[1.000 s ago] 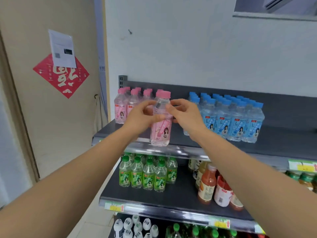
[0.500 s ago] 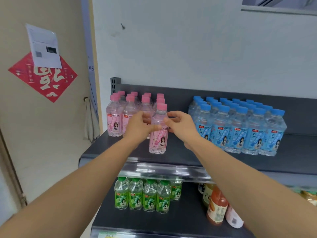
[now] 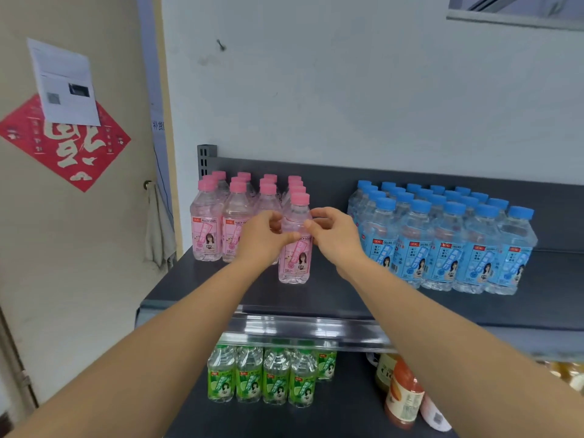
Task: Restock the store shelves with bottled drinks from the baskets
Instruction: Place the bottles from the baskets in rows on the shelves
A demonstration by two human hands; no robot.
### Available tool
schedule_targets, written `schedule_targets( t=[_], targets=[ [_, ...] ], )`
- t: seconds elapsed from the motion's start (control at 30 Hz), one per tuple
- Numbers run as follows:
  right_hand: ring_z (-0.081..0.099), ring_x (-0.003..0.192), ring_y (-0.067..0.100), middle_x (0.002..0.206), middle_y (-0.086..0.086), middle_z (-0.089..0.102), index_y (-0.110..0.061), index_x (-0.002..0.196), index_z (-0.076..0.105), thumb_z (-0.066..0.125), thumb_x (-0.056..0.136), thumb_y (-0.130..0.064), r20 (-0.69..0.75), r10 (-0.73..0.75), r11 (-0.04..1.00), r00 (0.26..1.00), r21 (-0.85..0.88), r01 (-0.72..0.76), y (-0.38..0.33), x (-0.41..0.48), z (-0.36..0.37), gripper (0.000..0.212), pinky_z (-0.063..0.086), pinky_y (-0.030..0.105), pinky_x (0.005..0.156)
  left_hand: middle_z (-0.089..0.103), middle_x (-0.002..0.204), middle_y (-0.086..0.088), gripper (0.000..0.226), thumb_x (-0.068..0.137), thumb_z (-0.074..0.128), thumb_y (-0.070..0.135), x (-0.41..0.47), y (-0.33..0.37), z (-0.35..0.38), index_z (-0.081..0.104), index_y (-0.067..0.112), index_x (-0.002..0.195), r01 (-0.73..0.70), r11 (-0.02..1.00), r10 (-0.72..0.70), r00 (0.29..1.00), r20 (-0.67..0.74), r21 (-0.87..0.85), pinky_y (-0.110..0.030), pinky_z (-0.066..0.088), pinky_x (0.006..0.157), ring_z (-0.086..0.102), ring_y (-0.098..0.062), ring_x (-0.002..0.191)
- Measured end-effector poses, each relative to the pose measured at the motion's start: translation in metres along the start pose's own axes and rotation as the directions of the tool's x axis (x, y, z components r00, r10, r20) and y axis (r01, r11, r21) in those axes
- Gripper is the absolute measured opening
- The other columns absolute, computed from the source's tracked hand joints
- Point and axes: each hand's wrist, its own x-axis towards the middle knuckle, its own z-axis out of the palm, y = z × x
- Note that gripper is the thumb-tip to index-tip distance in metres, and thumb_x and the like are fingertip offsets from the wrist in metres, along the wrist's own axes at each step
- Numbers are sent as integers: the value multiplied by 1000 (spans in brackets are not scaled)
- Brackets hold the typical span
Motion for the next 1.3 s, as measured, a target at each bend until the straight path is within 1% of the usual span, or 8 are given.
schedule_targets(
  t=[0.17,0.37,0.43,0.53,0.6,0.7,1.0,1.3],
  targets=[
    [62,99,15,114,1,66,-15,122,61,62,93,-18,-22,14,1000,1000,-18,-15,-4,0,2,30,54,32,86,60,97,1,39,83,73,28,-5,6,4,62,7,114,-82,983,87,996,-25,162,-28,44,75,57,-15,89],
    [57,93,12,114,1,64,-15,123,58,59,94,-18,-6,-33,992,999,-122,32,-10,-14,-6,29,50,30,87,57,91,3,25,82,73,31,-11,7,2,58,17,96,-98,971,99,995,6,216,-33,48,75,60,-19,90],
    [57,99,14,120,2,62,-16,127,57,58,95,-17,36,-62,974,997,-214,68,-9,-23,-14,32,47,29,89,59,103,-2,32,82,73,32,-13,6,-1,56,14,102,-100,960,98,995,24,263,-38,50,83,59,-22,97],
    [55,119,21,133,4,57,-18,136,50,57,95,-20,116,-118,883,986,-442,158,-3,-40,-32,42,45,35,99,52,124,-9,54,84,70,32,-22,9,-4,48,11,129,-127,920,127,992,26,371,-40,46,93,52,-27,113],
    [52,122,23,135,5,55,-19,140,46,58,95,-25,168,-136,783,976,-585,209,4,-54,-49,47,45,38,99,48,128,-11,61,87,67,29,-36,15,-3,41,12,139,-181,871,207,978,-8,457,-41,44,94,47,-29,118],
    [48,125,25,136,4,53,-20,142,43,57,95,-31,201,-116,669,973,-708,226,13,-77,-81,50,46,41,96,50,125,-11,56,88,64,28,-63,29,6,44,12,138,-275,774,346,938,-18,571,-41,41,91,47,-30,115],
    [48,120,28,125,7,57,-19,138,46,57,92,-34,216,-47,438,975,-873,215,59,-161,-178,49,42,37,95,48,134,-2,51,90,59,34,-159,64,74,47,16,136,-496,643,385,868,314,584,-36,40,98,41,-23,125],
    [46,121,29,128,8,54,-18,135,46,57,91,-37,65,184,255,981,-967,16,108,-251,-263,49,41,38,96,52,129,-2,46,91,55,32,-230,76,154,48,18,133,-672,589,378,720,582,449,-35,44,94,45,-23,121]
  ],
)
